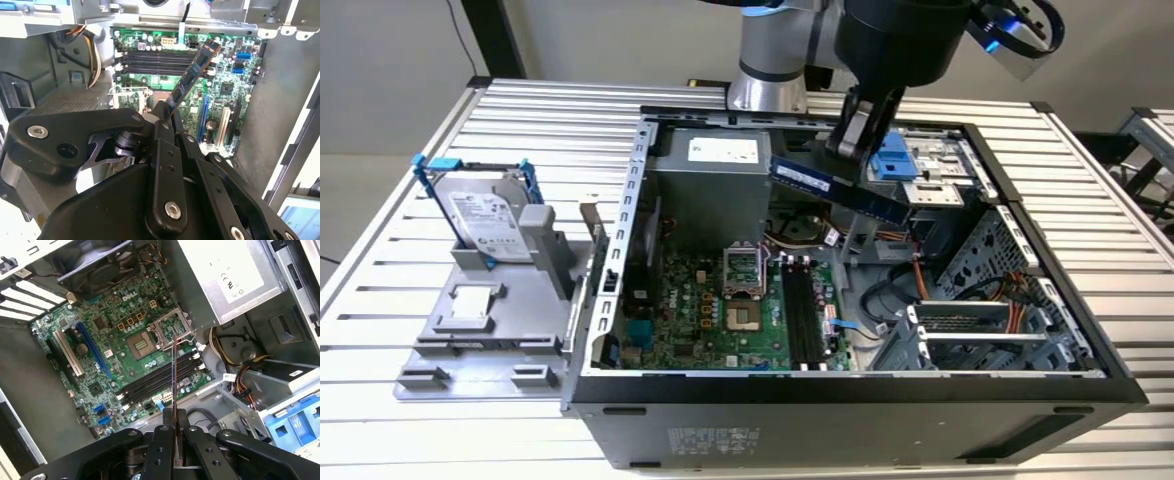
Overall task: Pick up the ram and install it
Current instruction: 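Insert the ram into the slot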
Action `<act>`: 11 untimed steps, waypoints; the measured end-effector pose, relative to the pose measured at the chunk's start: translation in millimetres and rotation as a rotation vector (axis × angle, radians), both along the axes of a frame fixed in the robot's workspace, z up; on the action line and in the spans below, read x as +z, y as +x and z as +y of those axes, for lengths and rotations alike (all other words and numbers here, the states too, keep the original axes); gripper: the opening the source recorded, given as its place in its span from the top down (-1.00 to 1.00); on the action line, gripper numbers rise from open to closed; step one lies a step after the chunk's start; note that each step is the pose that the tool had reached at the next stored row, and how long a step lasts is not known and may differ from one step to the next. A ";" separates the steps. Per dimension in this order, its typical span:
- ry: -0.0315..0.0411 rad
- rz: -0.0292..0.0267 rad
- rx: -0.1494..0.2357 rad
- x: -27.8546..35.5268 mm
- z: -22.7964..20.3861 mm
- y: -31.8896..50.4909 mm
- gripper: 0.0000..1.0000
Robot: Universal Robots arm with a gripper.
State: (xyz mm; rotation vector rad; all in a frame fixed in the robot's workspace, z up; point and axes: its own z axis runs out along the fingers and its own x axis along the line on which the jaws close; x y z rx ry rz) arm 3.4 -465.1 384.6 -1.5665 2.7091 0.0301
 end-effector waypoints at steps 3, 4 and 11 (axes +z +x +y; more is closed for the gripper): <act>0.0000 0.0000 -0.010 0.0 -3.9 0.0 1.00; 0.0000 0.0000 -0.014 0.0 -5.5 0.0 1.00; 0.0000 0.0000 -0.034 0.0 -15.5 0.0 1.00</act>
